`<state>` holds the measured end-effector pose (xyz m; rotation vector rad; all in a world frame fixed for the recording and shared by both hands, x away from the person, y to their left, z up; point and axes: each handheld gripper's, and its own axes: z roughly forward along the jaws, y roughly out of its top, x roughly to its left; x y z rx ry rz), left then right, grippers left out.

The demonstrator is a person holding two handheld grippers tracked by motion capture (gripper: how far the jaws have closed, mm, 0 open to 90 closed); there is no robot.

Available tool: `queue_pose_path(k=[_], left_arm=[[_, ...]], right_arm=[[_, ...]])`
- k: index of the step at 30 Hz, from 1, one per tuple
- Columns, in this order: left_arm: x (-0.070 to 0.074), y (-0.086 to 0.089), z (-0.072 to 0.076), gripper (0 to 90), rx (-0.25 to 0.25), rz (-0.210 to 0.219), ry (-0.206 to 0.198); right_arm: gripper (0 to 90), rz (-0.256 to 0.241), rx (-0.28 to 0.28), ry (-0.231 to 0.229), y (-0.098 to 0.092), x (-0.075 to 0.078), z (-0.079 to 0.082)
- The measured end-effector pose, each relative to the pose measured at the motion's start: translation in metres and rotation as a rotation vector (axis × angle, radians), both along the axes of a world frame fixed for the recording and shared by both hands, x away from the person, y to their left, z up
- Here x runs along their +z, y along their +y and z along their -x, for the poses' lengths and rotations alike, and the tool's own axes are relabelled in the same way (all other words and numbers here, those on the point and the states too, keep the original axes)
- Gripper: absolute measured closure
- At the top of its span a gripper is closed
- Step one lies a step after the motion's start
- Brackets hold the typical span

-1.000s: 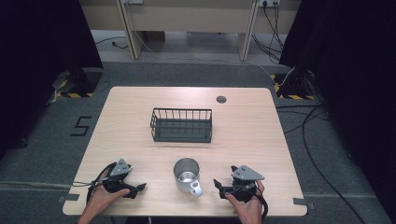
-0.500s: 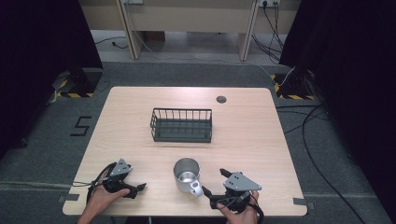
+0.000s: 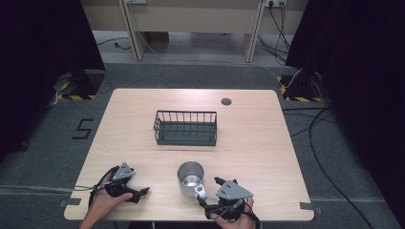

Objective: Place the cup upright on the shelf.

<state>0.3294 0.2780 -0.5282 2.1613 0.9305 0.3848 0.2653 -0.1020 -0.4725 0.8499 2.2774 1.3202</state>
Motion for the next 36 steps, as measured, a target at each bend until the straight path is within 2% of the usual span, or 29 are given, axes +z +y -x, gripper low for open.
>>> queue_pose_path(k=[10,15,19,28,33,36], left_arm=[[0.000,0.000,0.000,0.0,-0.001,-0.003,0.000],[0.000,0.000,0.000,0.0,0.000,-0.002,0.001],[0.000,0.000,0.000,0.0,-0.001,-0.002,0.001],[0.000,0.000,0.000,0.0,-0.001,-0.002,0.001],[0.000,0.000,0.000,0.0,0.000,-0.001,0.001],[0.000,0.000,0.000,0.0,0.000,-0.001,0.001]], right_arm=[[17.2,0.003,-0.060,-0.008,-0.018,-0.001,-0.011],[17.3,-0.011,-0.074,-0.006,-0.026,-0.003,-0.018],[17.1,0.002,-0.092,-0.010,-0.029,-0.004,-0.023],[16.9,-0.003,-0.117,-0.004,-0.037,-0.006,-0.035],[17.1,-0.001,-0.122,-0.003,-0.039,-0.005,-0.036],[16.0,-0.034,-0.091,-0.014,-0.036,-0.001,-0.033]])
